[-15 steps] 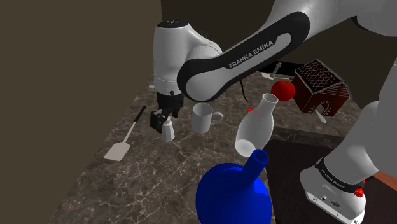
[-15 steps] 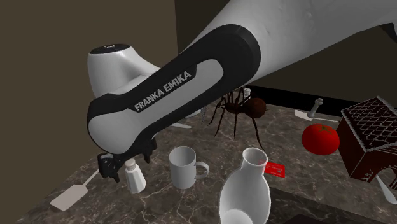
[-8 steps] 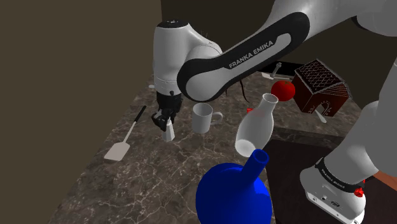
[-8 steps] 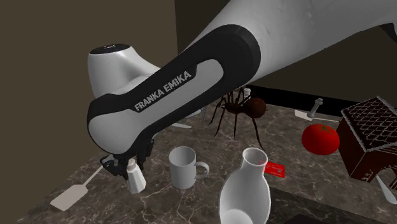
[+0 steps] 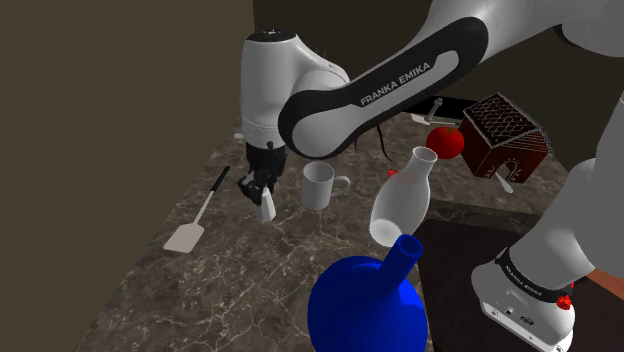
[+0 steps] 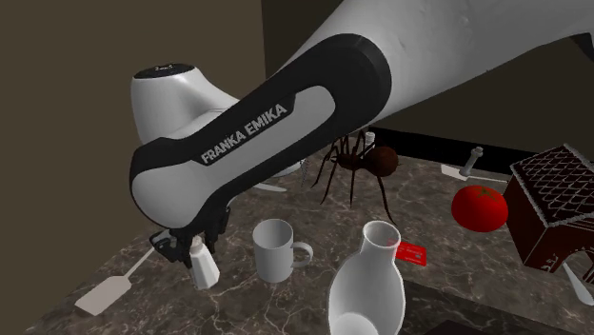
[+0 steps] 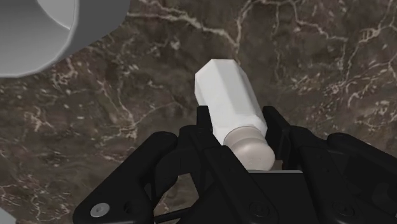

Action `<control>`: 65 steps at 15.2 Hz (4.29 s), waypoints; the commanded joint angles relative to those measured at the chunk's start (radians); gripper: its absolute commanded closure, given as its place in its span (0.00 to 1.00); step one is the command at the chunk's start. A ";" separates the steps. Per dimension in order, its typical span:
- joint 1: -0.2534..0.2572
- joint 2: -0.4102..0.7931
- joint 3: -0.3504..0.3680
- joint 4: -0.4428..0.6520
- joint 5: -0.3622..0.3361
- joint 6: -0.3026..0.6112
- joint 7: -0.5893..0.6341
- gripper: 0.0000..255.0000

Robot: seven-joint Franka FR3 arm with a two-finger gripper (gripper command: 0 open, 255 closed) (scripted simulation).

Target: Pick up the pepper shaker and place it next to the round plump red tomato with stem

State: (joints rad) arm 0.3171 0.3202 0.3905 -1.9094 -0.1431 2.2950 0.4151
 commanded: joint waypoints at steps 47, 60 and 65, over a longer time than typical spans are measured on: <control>-0.188 -0.416 -0.111 -0.036 0.212 -0.357 -0.388 1.00; -0.318 -0.528 -0.303 -0.155 0.230 -0.369 -0.716 1.00; -0.368 -0.524 -0.378 -0.150 0.221 -0.380 -0.838 1.00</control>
State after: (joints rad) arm -0.0401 -0.1998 0.0288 -2.0554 0.0794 1.9172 -0.3940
